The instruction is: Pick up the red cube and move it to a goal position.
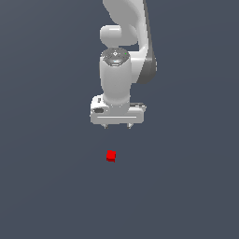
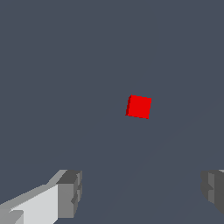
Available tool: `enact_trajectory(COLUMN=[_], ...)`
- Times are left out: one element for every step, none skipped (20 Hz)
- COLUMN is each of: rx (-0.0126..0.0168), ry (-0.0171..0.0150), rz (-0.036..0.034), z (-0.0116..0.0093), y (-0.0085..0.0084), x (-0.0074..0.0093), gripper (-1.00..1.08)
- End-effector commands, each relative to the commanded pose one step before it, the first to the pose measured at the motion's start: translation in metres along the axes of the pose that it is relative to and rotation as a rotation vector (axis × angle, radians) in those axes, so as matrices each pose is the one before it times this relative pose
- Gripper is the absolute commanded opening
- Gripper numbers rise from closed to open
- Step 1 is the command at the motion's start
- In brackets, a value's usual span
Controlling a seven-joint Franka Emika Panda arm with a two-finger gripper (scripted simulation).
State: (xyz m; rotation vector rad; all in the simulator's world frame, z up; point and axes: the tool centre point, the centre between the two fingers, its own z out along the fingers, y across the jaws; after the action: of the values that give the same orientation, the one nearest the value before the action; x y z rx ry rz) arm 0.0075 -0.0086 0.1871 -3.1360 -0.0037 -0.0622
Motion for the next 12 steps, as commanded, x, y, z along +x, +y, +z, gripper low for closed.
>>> enact_trajectory(rx=[0.0,0.0,-0.00008,-0.0001,-0.00013,-0.00016,-0.00019,-0.00023,-0.00026,-0.00029,-0.00032,-0.00035], ry=[0.0,0.0,-0.00022,-0.00031,-0.00041,-0.00053,-0.00063,-0.00077,-0.00086,-0.00099,-0.0011,-0.0012], rz=[0.0,0.0,0.00095,0.00134,0.00178,0.00233,0.00277,0.00336,0.00374,0.0043,0.0048,0.00525], z=[0.0,0.00022,0.0008,0.0013,0.00181,0.00233,0.00283,0.00334,0.00383,0.00433,0.00482,0.0053], y=[0.00001,-0.00012,0.00023,0.00025,0.00028,0.00039,0.00044,0.00057,0.00058,0.00071,0.00079,0.00085], x=[0.0,0.00008,0.00026,0.00043,0.0006,0.00077,0.00094,0.00111,0.00128,0.00145,0.00162,0.00178], gripper=[1.0,1.0,1.0,1.0,1.0,1.0,1.0,1.0,1.0,1.0,1.0,1.0])
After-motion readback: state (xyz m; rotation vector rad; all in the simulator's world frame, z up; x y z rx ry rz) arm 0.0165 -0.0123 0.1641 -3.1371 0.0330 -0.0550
